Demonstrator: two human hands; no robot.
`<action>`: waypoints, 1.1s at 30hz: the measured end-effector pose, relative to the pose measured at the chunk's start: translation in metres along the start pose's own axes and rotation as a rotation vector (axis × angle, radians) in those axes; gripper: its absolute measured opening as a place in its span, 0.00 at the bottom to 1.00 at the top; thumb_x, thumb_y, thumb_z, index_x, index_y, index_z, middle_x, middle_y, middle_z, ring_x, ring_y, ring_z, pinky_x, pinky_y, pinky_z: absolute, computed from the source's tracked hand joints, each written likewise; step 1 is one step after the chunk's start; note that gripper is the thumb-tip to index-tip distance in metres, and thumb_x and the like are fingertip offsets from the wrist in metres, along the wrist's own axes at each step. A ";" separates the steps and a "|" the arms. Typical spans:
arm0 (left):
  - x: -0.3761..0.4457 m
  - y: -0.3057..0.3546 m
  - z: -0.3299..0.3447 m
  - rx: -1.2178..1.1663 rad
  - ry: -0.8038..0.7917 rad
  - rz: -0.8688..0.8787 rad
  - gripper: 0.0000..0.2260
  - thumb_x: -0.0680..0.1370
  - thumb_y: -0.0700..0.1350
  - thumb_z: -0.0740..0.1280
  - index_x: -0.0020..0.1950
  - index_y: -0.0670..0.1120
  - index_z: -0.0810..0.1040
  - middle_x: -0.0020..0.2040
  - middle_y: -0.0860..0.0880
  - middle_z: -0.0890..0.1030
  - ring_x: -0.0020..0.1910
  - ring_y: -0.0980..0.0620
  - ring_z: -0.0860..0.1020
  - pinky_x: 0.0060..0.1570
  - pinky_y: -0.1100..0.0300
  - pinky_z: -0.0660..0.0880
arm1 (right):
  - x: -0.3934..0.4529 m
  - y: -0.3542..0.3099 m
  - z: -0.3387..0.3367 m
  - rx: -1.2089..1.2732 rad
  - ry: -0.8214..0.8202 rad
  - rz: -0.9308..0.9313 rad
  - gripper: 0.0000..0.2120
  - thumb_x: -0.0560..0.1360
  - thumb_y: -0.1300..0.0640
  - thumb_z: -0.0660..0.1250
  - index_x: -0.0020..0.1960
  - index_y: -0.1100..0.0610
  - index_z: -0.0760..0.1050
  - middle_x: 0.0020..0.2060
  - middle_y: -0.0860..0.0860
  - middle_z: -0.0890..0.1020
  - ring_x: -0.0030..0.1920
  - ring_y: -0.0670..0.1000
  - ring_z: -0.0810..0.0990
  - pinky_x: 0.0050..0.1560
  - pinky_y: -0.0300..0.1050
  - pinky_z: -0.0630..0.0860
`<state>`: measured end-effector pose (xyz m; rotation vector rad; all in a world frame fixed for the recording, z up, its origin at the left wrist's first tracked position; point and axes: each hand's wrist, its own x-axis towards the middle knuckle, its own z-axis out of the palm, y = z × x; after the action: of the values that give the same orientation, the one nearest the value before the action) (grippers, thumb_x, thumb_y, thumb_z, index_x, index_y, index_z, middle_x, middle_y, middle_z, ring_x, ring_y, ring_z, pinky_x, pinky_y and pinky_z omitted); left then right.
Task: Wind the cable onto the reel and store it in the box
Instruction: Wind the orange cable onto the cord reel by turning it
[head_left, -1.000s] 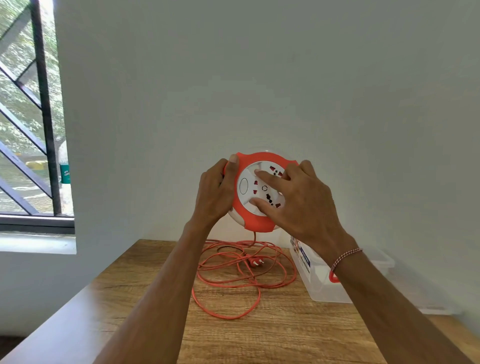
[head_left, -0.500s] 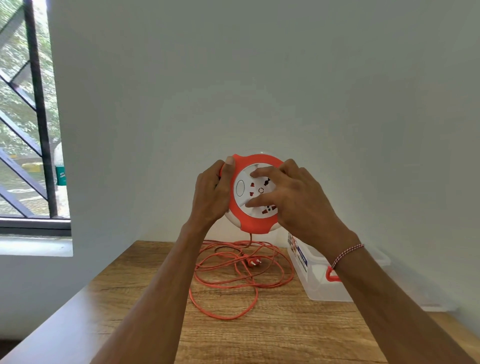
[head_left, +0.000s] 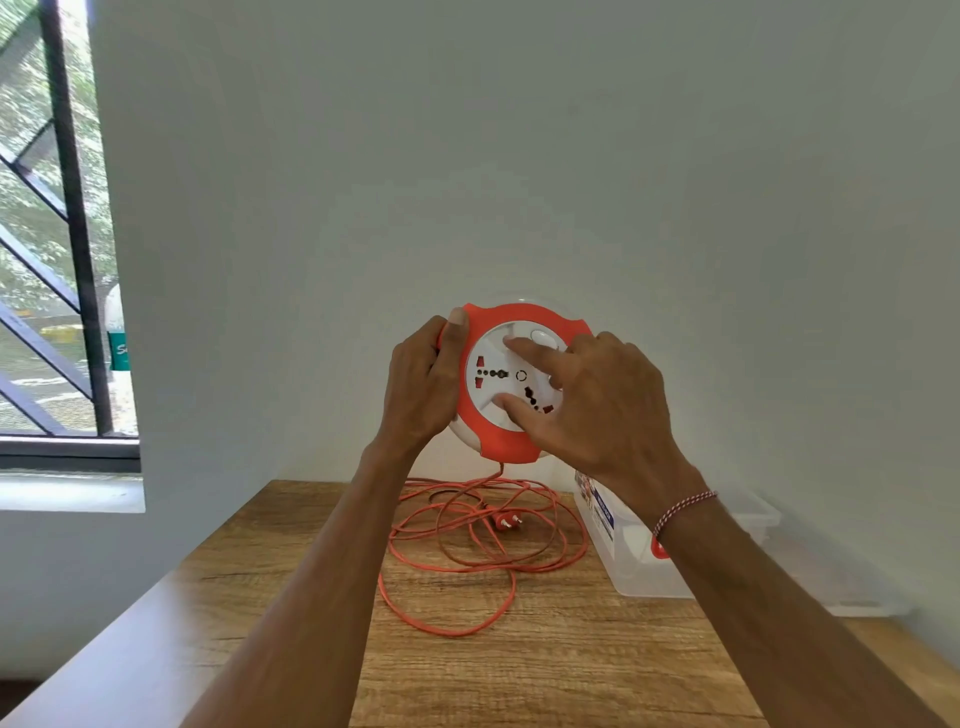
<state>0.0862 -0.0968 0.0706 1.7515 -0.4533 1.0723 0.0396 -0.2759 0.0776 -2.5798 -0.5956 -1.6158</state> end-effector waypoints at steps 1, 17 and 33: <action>0.000 0.000 0.000 0.003 -0.003 0.002 0.25 0.83 0.58 0.53 0.46 0.40 0.78 0.38 0.43 0.83 0.35 0.45 0.83 0.38 0.44 0.81 | 0.000 0.000 0.000 -0.002 0.010 -0.004 0.30 0.70 0.31 0.65 0.67 0.46 0.75 0.50 0.55 0.85 0.46 0.56 0.82 0.47 0.51 0.79; 0.000 -0.002 0.001 0.009 -0.002 0.005 0.22 0.83 0.56 0.54 0.49 0.41 0.80 0.41 0.47 0.85 0.36 0.49 0.84 0.39 0.50 0.83 | 0.003 0.000 -0.012 -0.009 -0.233 -0.260 0.24 0.63 0.52 0.81 0.57 0.42 0.82 0.68 0.51 0.74 0.60 0.57 0.71 0.54 0.54 0.76; 0.000 -0.003 0.003 0.030 -0.010 0.030 0.22 0.84 0.55 0.54 0.45 0.40 0.77 0.37 0.43 0.83 0.34 0.45 0.82 0.36 0.48 0.80 | -0.002 -0.003 -0.001 0.013 -0.047 0.023 0.33 0.69 0.29 0.65 0.68 0.45 0.73 0.53 0.54 0.84 0.47 0.56 0.84 0.45 0.49 0.80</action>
<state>0.0900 -0.0983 0.0682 1.7818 -0.4736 1.0968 0.0372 -0.2737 0.0758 -2.6129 -0.5753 -1.5433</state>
